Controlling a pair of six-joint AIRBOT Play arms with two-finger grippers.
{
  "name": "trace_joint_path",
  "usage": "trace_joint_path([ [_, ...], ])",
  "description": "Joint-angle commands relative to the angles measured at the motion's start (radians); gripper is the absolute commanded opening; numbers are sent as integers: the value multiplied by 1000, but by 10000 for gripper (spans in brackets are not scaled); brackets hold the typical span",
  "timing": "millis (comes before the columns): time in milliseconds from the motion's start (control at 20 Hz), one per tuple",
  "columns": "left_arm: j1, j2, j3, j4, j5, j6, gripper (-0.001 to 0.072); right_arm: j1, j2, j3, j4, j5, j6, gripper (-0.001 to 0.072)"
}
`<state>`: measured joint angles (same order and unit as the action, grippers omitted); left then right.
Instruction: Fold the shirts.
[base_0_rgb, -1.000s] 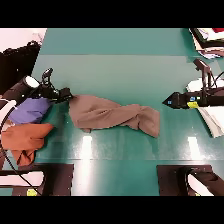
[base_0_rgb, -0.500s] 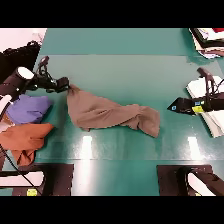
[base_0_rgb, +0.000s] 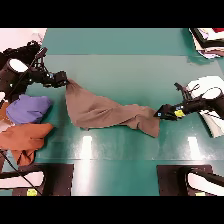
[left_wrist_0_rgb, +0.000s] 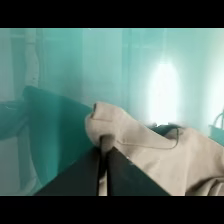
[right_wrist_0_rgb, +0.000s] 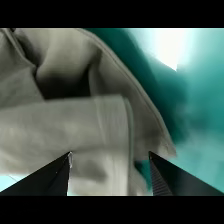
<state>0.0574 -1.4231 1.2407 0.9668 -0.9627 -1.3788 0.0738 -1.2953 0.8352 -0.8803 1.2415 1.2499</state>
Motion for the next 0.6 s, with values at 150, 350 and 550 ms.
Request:
trace_joint_path([
  [150, 1, 6, 4, -1, -20, 0, 29, 7, -76, 14, 100, -48, -114, 88],
  [350, 1, 108, 23, 28, 5, -1, 29, 6, -5, 124, 93, -33, -117, 14],
  [550, 2, 306, 177, 106, -17, -1, 29, -41, 182, 310, 92, -4, -113, 13],
])
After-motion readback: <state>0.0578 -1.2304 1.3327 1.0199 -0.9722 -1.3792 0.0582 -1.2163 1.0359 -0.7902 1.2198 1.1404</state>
